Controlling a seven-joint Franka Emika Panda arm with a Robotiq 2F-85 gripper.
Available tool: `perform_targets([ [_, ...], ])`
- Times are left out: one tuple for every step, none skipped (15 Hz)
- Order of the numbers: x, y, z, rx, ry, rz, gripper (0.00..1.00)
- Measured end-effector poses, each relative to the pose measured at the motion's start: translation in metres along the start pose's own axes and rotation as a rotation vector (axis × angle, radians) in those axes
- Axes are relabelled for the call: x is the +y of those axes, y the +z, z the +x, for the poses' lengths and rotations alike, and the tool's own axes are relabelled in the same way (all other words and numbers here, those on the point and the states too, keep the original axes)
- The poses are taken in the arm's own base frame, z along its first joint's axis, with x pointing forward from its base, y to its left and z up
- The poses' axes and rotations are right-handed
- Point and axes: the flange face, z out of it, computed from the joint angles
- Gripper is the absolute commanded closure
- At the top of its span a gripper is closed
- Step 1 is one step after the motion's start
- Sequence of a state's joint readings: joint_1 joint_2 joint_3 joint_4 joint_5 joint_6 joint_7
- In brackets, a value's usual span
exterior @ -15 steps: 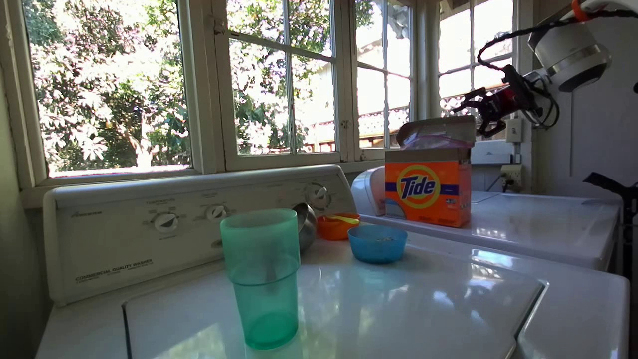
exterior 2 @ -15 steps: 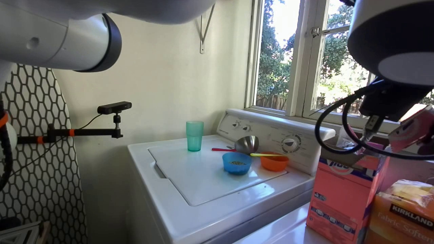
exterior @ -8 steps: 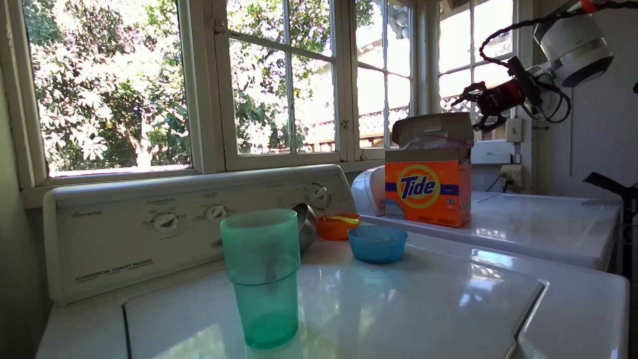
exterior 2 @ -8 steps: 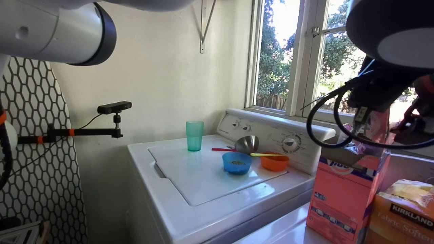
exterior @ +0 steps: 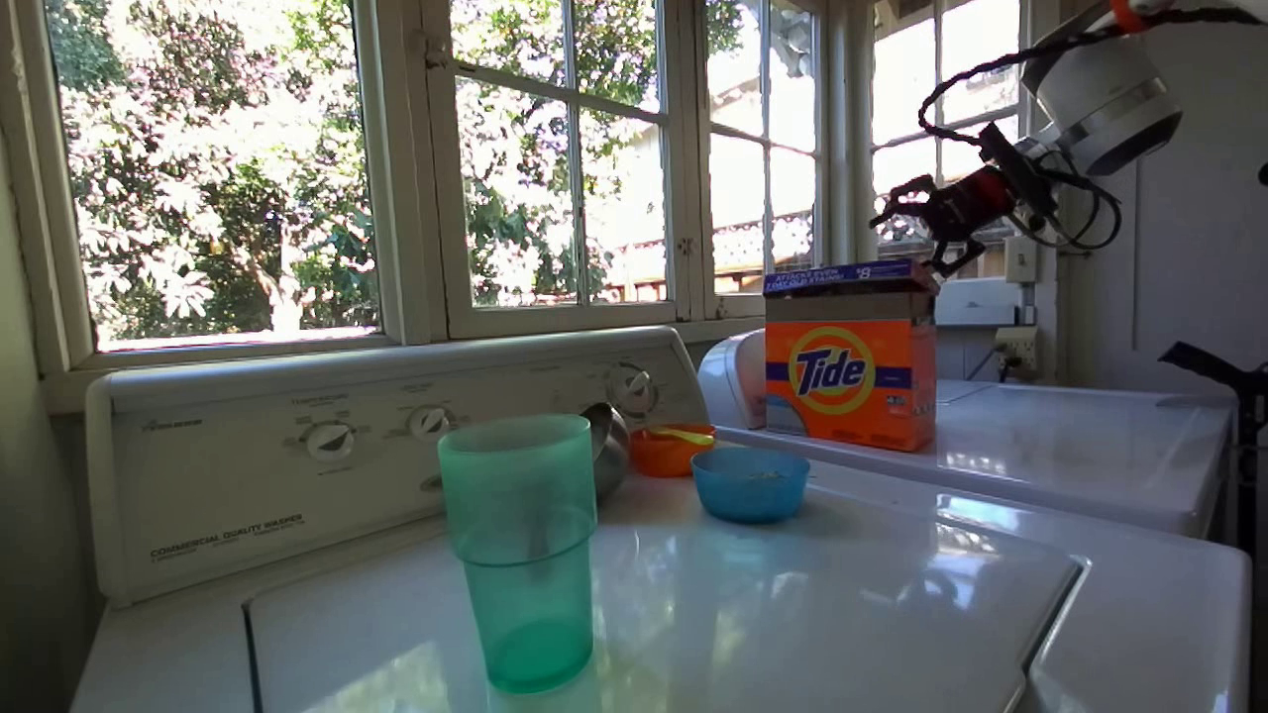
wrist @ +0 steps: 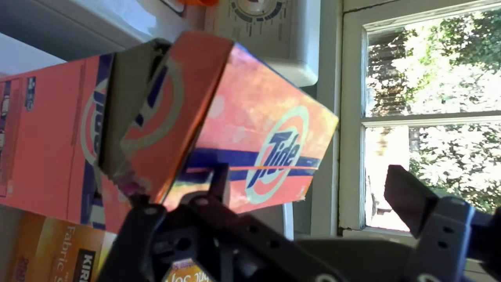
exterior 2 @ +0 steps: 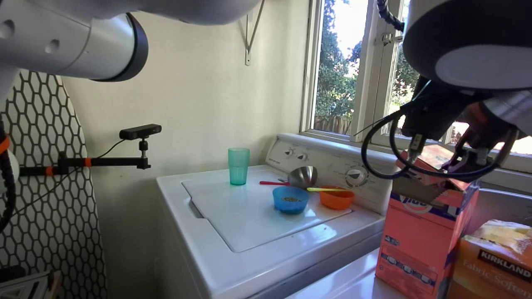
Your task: Close the orange box
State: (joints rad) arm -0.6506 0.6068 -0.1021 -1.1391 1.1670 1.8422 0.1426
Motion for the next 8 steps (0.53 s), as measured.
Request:
perform_targets([
  [-0.001,0.005,-0.003,-0.003,-0.009,-0.023,0.00],
  [-0.002,0.009,-0.005,-0.004,-0.015,-0.052,0.00],
  [-0.002,0.013,-0.007,-0.001,-0.018,-0.092,0.00],
  [-0.002,0.016,-0.010,0.005,-0.021,-0.135,0.00],
  [-0.004,0.021,-0.013,0.010,-0.025,-0.176,0.00],
  [-0.006,0.025,-0.016,0.014,-0.031,-0.207,0.00],
  [-0.009,0.028,-0.019,0.017,-0.037,-0.229,0.00],
  [-0.012,0.030,-0.022,0.015,-0.045,-0.235,0.00],
])
